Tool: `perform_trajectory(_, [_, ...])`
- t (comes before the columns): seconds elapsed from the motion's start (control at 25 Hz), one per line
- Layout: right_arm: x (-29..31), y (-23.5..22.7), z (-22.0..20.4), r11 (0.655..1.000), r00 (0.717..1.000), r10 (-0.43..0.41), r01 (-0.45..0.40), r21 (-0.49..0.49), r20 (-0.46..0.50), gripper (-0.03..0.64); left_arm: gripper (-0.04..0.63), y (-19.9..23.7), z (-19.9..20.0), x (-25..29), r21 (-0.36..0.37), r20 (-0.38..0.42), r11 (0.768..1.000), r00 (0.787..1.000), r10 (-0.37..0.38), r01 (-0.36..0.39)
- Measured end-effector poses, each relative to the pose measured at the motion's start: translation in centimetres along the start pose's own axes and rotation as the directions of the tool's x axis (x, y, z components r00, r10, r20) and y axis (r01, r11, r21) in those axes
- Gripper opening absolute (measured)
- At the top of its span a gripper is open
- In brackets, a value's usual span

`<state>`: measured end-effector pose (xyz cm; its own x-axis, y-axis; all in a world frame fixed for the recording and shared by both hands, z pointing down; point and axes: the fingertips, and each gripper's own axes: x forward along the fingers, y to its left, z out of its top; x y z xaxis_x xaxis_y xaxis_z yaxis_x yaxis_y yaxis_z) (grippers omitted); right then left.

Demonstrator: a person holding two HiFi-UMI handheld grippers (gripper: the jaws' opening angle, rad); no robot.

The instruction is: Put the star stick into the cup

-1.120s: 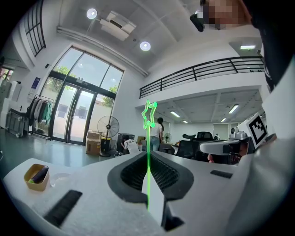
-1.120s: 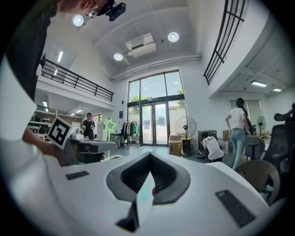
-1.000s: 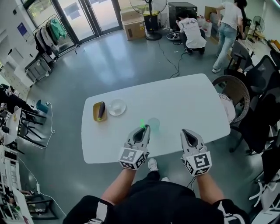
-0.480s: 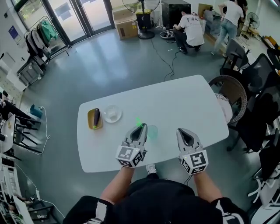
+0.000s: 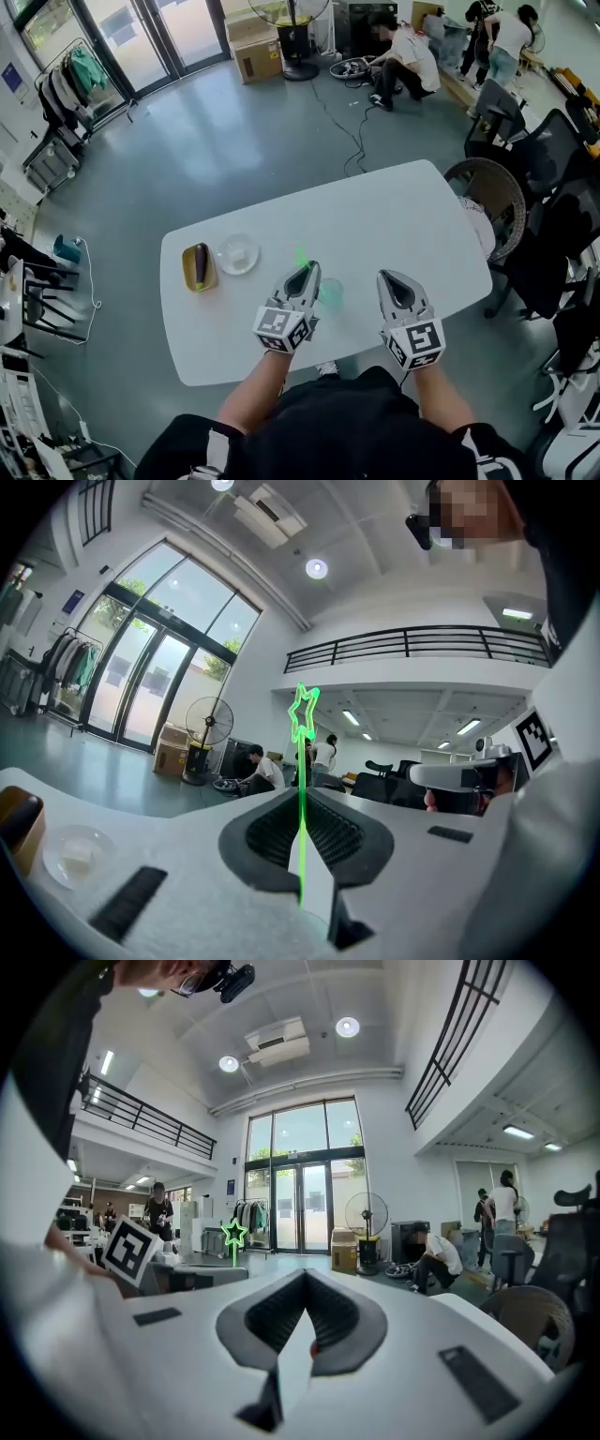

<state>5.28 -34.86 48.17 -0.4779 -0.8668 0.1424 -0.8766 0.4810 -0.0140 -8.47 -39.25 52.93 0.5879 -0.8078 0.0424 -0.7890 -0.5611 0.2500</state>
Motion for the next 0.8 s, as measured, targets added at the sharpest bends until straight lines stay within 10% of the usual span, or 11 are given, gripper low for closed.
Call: perform_trajectory(0.8, [4.0,-1.8,-3.0,0.996,0.99,0.088,-0.09,-0.013,-0.111,0.005,0.028,4.7,-7.8,2.1,-0.258,-0.049,0.959,0.993,0.105,-0.115])
